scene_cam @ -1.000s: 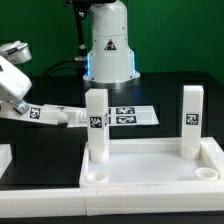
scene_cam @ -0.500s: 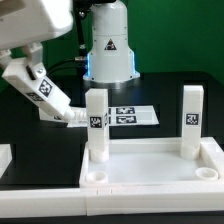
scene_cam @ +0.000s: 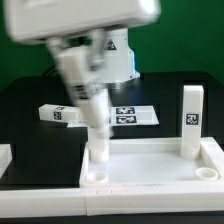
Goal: Assemble desk
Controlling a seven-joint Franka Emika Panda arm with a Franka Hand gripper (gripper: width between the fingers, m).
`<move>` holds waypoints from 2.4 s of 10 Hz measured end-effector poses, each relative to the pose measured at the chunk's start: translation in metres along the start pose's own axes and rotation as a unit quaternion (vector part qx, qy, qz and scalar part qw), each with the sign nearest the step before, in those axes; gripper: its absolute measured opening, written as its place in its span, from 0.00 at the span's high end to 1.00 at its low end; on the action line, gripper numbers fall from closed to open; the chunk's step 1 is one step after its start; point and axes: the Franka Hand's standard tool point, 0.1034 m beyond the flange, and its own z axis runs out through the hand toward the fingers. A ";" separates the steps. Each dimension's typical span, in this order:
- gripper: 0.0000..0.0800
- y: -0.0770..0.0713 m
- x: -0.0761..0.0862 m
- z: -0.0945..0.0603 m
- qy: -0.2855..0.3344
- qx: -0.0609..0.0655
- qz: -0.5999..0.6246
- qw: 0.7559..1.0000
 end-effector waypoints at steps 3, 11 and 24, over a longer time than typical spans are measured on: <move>0.64 -0.038 -0.022 0.004 0.035 0.008 -0.036 0.999; 0.64 -0.093 -0.066 0.017 -0.005 -0.001 -0.178 0.984; 0.64 -0.118 -0.098 0.058 0.048 0.014 -0.214 0.976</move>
Offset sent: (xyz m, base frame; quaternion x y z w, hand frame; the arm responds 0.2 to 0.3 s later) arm 0.0000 0.0000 0.0000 0.0000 0.0000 0.0000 1.0000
